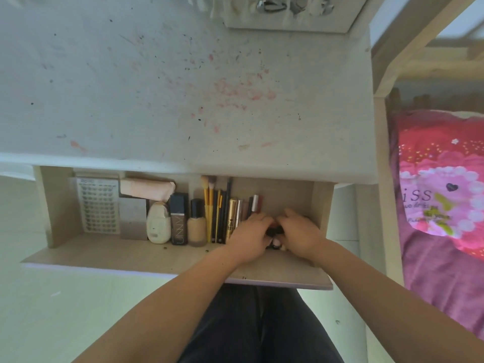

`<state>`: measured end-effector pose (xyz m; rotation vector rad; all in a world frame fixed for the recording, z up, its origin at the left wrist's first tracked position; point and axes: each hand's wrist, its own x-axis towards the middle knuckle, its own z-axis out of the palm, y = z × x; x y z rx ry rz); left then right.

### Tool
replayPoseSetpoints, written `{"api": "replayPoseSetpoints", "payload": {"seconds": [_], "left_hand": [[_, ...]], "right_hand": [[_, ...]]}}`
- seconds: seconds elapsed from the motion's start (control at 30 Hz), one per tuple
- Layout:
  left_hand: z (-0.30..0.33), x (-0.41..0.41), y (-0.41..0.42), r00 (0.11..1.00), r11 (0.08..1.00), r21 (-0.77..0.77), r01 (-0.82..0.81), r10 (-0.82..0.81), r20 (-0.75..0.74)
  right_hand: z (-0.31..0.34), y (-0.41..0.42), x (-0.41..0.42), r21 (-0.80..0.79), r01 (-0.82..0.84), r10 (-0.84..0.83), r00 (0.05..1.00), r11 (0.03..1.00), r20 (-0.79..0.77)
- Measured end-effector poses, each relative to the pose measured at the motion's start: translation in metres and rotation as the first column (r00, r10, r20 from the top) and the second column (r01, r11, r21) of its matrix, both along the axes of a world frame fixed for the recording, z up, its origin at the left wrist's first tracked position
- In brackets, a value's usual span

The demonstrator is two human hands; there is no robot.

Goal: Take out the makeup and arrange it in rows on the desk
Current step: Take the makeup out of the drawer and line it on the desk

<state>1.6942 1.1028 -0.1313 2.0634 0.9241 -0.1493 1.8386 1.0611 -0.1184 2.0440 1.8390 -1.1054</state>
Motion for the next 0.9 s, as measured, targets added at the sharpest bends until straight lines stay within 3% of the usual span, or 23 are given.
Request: {"api": "replayPoseSetpoints", "payload": {"seconds": [0.2, 0.3, 0.47, 0.6, 0.73, 0.83, 0.9], "left_hand": [[0.041, -0.010, 0.020, 0.996, 0.984, -0.157, -0.087, 0.089, 0.008], [0.086, -0.017, 0.042, 0.987, 0.981, -0.159, -0.109, 0.126, 0.098], [0.164, 0.006, 0.111, 0.933, 0.966, -0.155, -0.205, 0.241, 0.269], [0.178, 0.042, 0.169, 0.922, 0.959, -0.087, -0.271, 0.284, 0.263], [0.162, 0.071, 0.194, 0.919, 0.940, -0.076, -0.331, 0.340, 0.201], [0.147, 0.085, 0.199, 0.914, 0.923, 0.033, -0.384, 0.374, 0.156], [0.140, 0.089, 0.198, 0.902, 0.899, 0.124, -0.421, 0.401, 0.158]], "right_hand": [[0.033, 0.014, 0.013, -0.066, 0.056, -0.064, 0.990, 0.996, -0.124], [0.077, 0.030, 0.029, 0.031, 0.031, -0.024, 0.975, 0.999, -0.221], [0.154, 0.079, 0.061, 0.061, 0.145, -0.108, 0.908, 0.988, -0.405], [0.170, 0.134, 0.088, 0.227, 0.271, -0.170, 0.907, 0.935, -0.385], [0.153, 0.174, 0.096, 0.332, 0.264, -0.165, 0.940, 0.905, -0.298], [0.135, 0.188, 0.091, 0.419, 0.227, -0.135, 0.962, 0.879, -0.239], [0.127, 0.190, 0.087, 0.451, 0.290, -0.202, 0.951, 0.844, -0.234]]}}
